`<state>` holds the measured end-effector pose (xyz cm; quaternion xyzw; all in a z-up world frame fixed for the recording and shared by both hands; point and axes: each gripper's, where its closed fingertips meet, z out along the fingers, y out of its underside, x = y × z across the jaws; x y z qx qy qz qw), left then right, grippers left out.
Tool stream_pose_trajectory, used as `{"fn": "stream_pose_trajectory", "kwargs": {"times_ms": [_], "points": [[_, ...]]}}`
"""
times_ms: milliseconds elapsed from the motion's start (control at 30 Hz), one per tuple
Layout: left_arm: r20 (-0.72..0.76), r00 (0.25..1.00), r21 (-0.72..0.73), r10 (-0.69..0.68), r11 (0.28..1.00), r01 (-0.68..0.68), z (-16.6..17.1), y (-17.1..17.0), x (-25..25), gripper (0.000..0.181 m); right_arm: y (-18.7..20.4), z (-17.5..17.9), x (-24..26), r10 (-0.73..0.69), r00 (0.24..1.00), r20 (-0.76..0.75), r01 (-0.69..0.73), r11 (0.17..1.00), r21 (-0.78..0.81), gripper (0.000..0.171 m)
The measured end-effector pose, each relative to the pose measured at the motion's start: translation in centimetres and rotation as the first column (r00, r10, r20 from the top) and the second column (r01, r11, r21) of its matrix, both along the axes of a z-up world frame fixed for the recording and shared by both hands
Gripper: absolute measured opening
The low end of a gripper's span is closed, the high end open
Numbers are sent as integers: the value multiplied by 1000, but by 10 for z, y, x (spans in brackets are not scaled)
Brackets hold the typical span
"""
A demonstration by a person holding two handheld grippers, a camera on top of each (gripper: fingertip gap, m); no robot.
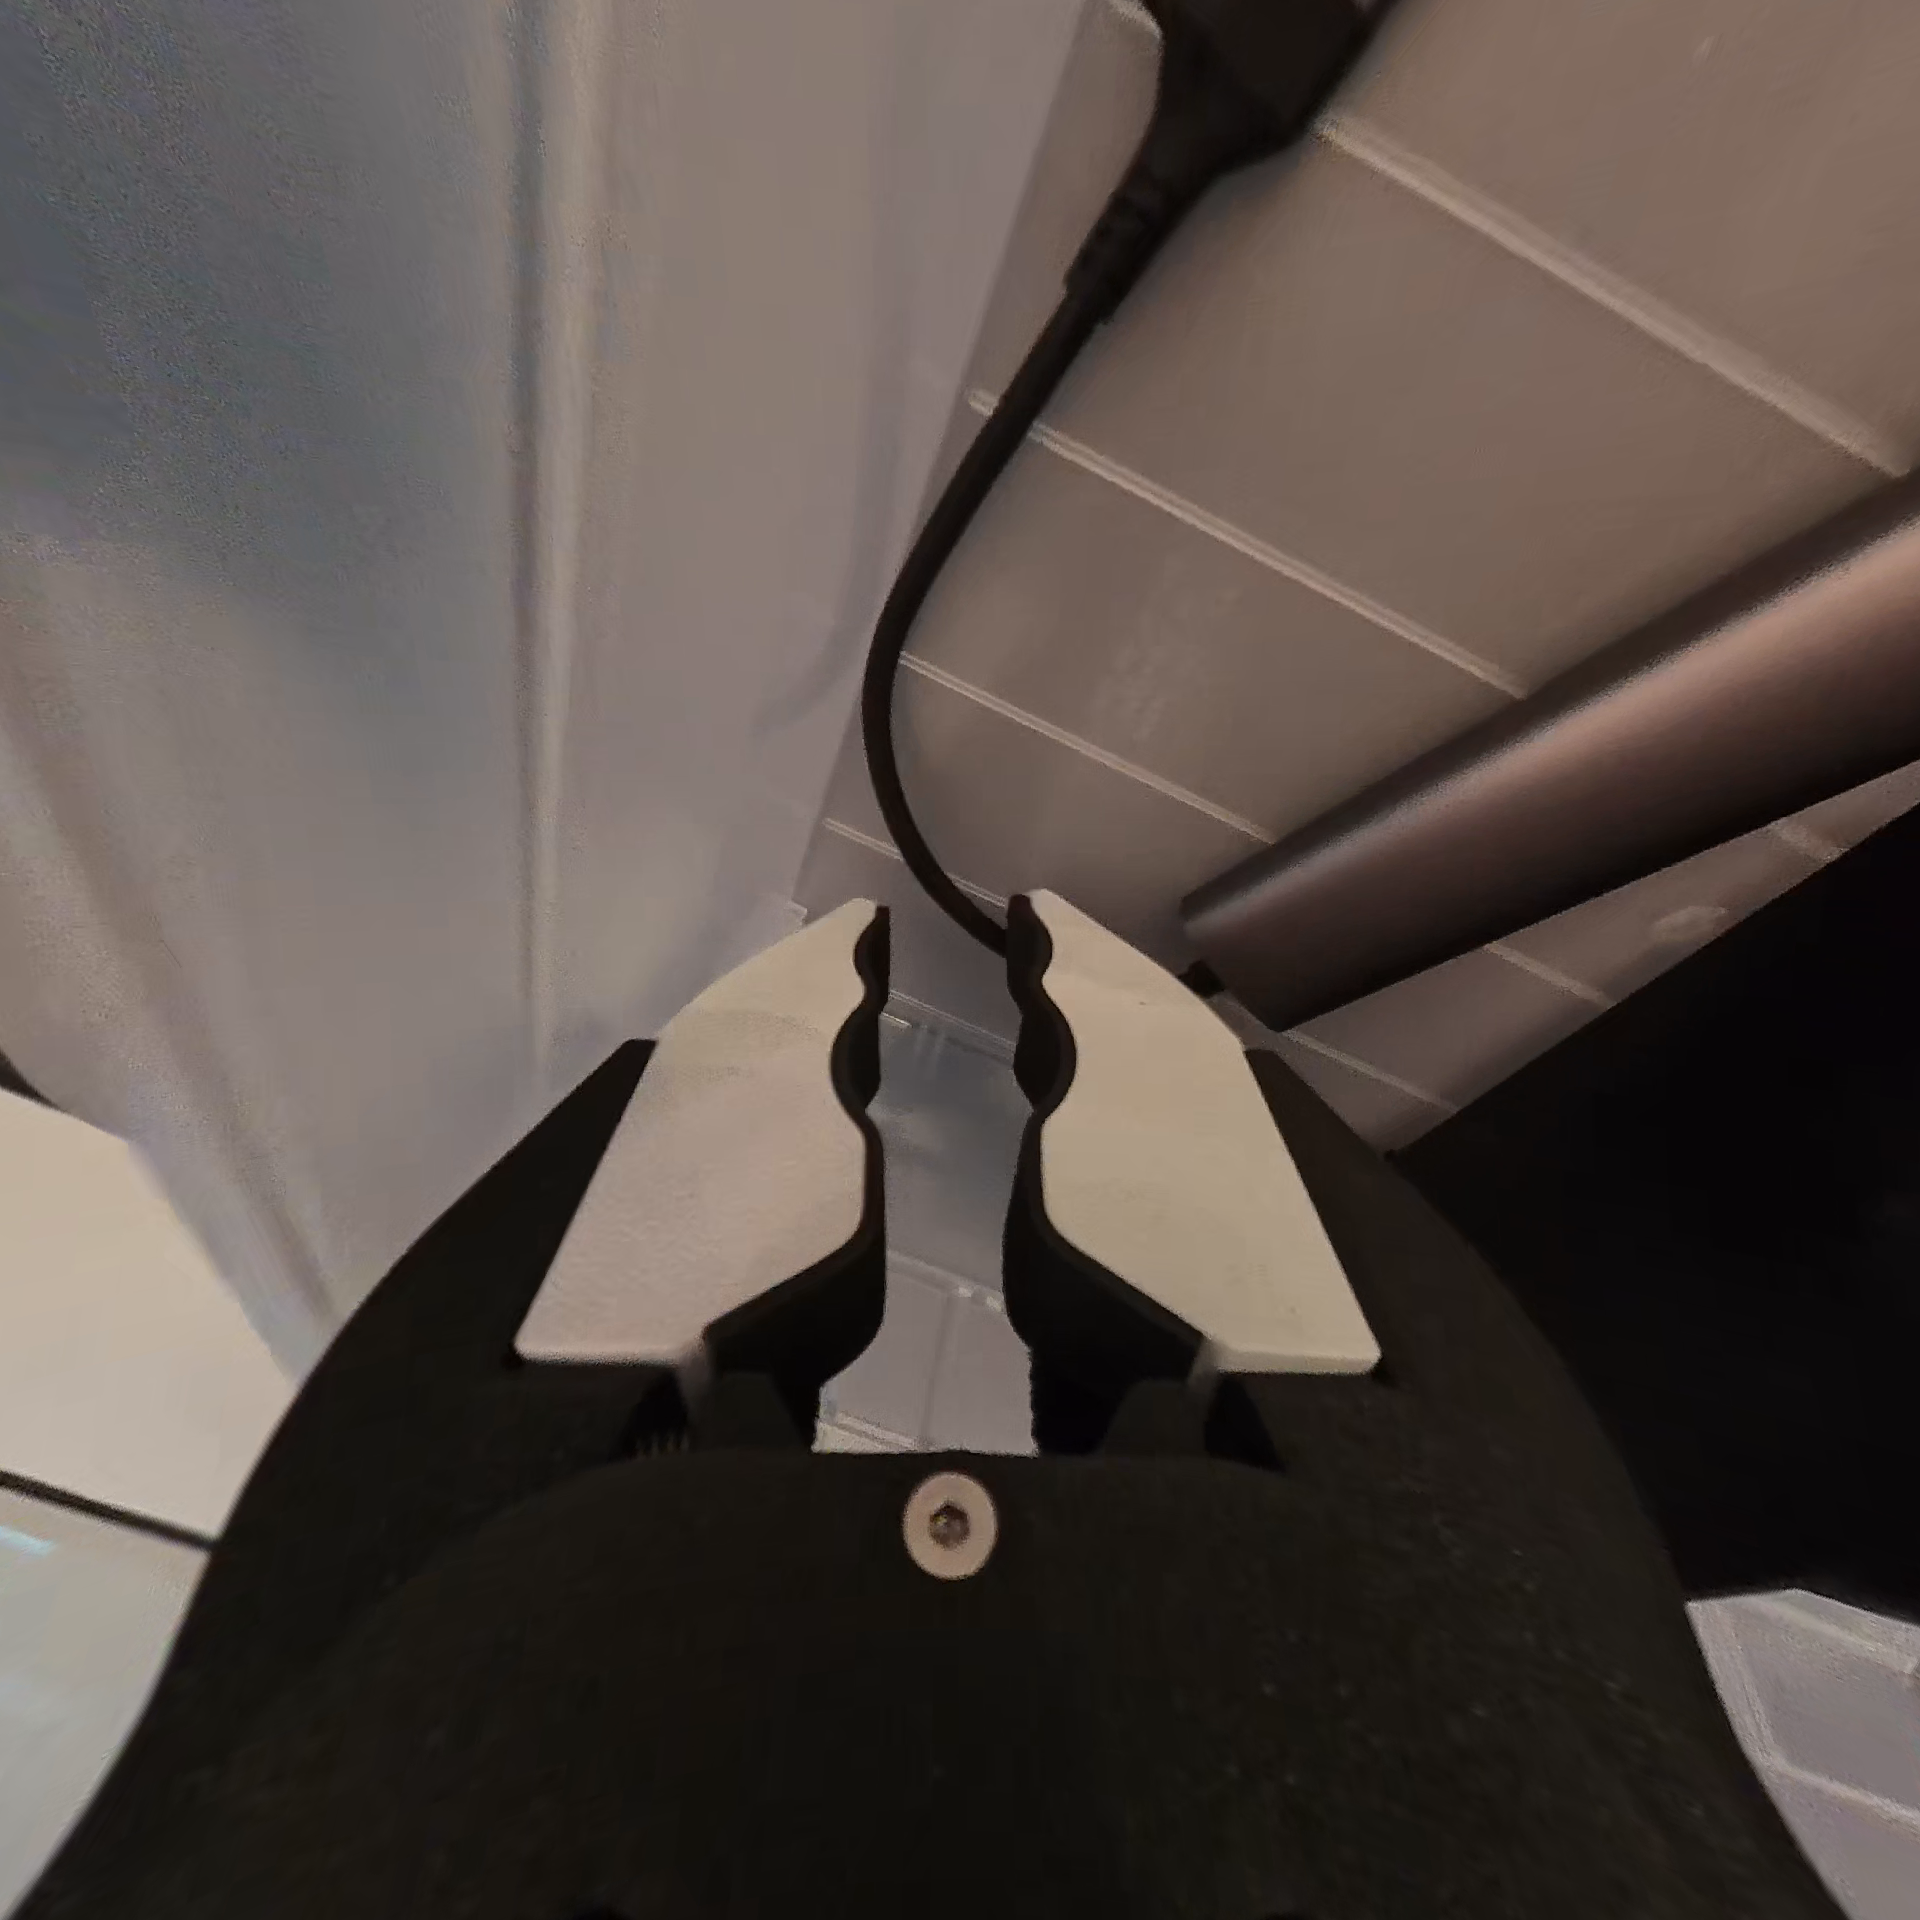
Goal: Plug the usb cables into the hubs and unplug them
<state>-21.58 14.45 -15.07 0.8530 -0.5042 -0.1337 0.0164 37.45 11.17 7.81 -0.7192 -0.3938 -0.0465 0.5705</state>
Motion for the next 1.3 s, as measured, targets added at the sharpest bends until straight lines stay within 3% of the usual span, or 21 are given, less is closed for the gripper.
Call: {"fn": "stream_pose_trajectory", "kwargs": {"times_ms": [367, 600, 933, 1300], "points": [[-72, 997, -42, -38, 999, 35, -2, -4, -3, 13, -1, -7, -5, 15, 999, 40, -14, 999, -29, 40], [-89, 994, 30, -55, 998, 58, 11, 0, -3, 11, -1, -7, -7, 25, 999, 40, -24, 999, -26, 40], [-102, 985, 305, -142, 938, 166, 97, 14, 30, 7, -3, -1, -10, 46, 999, 25, -46, 999, -5, 40], [-226, 953, 420, -202, 862, 283, 184, -19, 58, 4, -10, 8, -42, 160, 987, 11, -160, 987, 30, 39]]}}
